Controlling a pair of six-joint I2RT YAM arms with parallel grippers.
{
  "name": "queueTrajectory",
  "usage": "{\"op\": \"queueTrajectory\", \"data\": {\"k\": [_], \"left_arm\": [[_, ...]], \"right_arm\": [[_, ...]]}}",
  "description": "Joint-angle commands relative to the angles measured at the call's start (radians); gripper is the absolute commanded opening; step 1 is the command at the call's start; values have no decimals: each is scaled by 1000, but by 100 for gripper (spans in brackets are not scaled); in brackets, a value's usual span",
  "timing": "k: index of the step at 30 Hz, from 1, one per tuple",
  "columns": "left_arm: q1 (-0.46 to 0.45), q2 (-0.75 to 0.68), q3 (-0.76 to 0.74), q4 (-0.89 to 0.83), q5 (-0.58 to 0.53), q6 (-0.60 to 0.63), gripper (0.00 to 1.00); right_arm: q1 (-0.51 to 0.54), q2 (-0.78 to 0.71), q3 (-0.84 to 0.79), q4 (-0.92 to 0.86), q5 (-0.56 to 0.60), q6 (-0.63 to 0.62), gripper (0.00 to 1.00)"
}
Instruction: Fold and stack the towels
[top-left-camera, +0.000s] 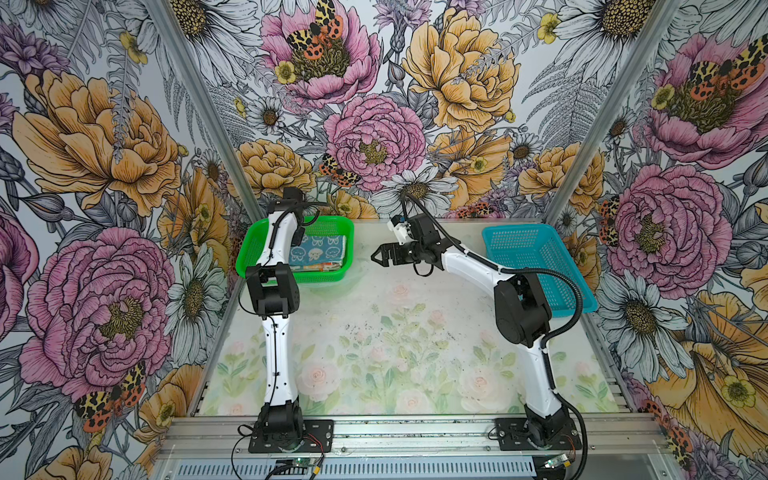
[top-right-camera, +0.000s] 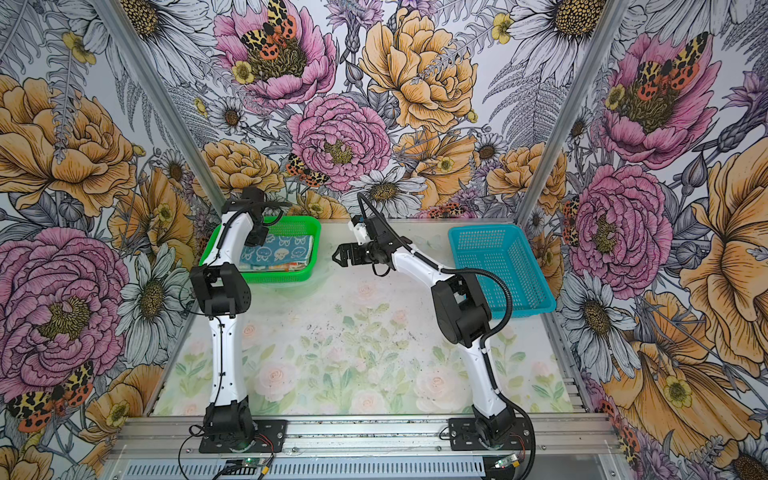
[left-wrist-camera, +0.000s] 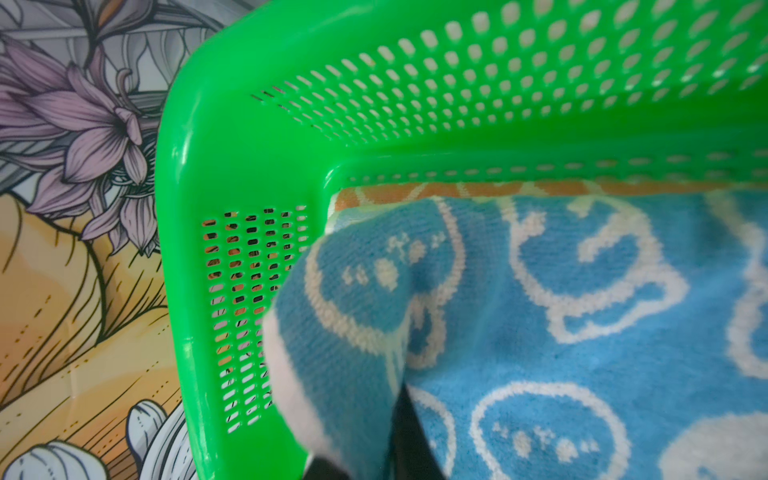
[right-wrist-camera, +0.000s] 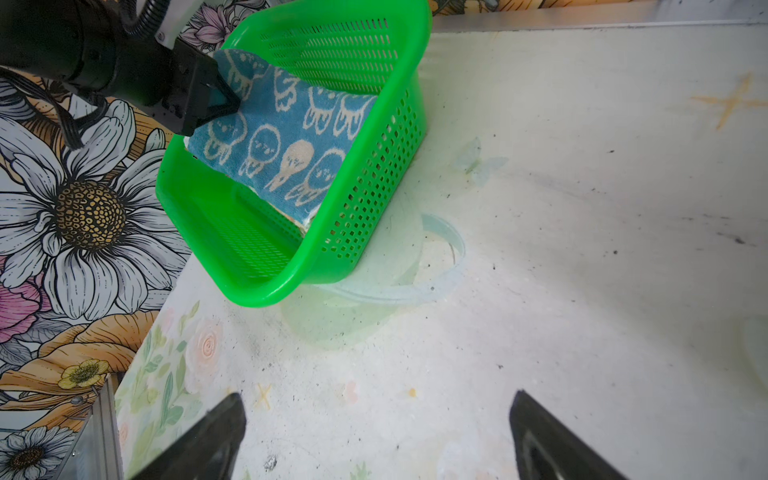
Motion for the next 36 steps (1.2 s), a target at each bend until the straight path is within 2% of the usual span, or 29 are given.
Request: {"op": "queueTrajectory", "data": {"k": [1,2,3,4,5,9,15,19,22,25,31,33,36], "left_arm": [[23,-10,35,14,1,-68,42],[27,-15,34,14,13,-82,47],[30,-22,30,15,16,-97,58],[32,-28,27,14,17,-107,74],[34,-33,25,15,21,-116,98],[36,-70,27,15,87,-184,99],[27,-132,50,20,328,-312,99],[-13,-158,61,25,396,-338,99],[-62,-204,38,48,419,-349,99],[-122,-282,-38,121,443,-363,99],[-293,-466,-285,353,469,-375,99],[-354,-519,-376,434,478,-391,99],[-438,-581,-517,575,523,-432,99]], "right_arm": [[3,16,40,3,-14,12,99],[5,16,40,4,-13,14,99],[4,15,41,3,-13,14,99],[3,12,38,3,-13,15,99],[4,8,35,3,-14,15,99],[6,-9,22,3,-12,14,99],[2,-45,-2,3,0,7,99],[-19,-111,-40,-6,27,-1,99],[-52,-193,-84,-53,111,-19,99],[-98,-298,-146,-117,234,-45,99],[-215,-505,-317,-256,510,-86,99],[-268,-562,-388,-284,571,-86,99],[-344,-608,-468,-321,591,-76,99]]}}
